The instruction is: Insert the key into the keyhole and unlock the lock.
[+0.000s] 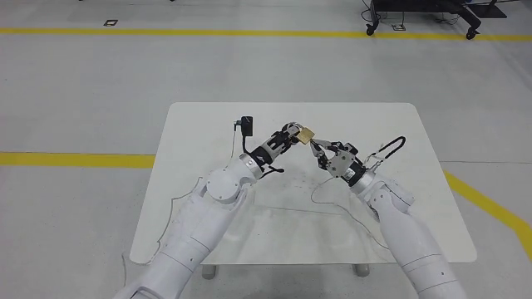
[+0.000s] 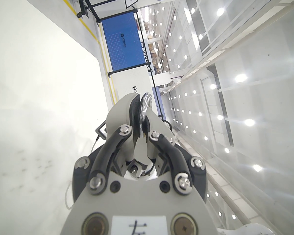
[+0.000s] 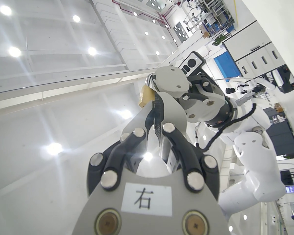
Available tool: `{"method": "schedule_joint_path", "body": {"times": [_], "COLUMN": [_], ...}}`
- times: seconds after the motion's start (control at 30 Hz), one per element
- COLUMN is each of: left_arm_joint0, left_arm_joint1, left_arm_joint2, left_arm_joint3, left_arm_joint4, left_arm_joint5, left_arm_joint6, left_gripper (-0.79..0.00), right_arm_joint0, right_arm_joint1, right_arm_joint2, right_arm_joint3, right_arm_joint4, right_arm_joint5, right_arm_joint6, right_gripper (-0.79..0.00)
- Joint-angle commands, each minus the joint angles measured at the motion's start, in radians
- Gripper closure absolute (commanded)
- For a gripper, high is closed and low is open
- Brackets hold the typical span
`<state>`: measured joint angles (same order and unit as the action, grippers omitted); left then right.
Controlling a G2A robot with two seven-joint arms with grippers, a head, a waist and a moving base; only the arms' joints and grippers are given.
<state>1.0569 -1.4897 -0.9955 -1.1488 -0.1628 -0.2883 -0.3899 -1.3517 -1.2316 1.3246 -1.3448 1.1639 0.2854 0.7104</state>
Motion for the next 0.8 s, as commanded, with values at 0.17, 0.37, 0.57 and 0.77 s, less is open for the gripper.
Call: {"method": "schedule_joint_path", "body": {"times": [0.17, 0.37, 0.57, 0.77], "left_arm_joint0": [0.018, 0.034, 0.046, 0.030], "left_arm_joint1": [0.009, 0.015, 0.023, 0.039], "left_arm_joint2": [-0.034, -0.049, -0.066, -0.041], "left_arm_joint3": [-0.019, -0.047, -0.071, -0.087], "left_arm_joint4": [-0.003, -0.007, -0.010, 0.125], "left_arm_joint5": [0.005, 0.027, 0.121, 0.308], "left_arm_joint6": [-0.011, -0.035, -0.068, -0.176], "left_gripper": [0.000, 0.000, 0.000, 0.000], "right_arm_joint0": [0.023, 0.039, 0.047, 0.025], "right_arm_joint1": [0.003, 0.011, 0.029, 0.056], "right_arm_joint2": [-0.010, -0.023, -0.022, 0.044], "right_arm_joint3": [0.015, 0.008, -0.025, -0.089], "right_arm_joint4": [-0.044, -0.158, -0.320, -0.493], "right_arm_joint5": [0.027, 0.013, 0.007, -0.042], "right_arm_joint6": [0.034, 0.079, 0.124, 0.103], "right_gripper": [-0.055, -0.785, -0.785, -0.785]}}
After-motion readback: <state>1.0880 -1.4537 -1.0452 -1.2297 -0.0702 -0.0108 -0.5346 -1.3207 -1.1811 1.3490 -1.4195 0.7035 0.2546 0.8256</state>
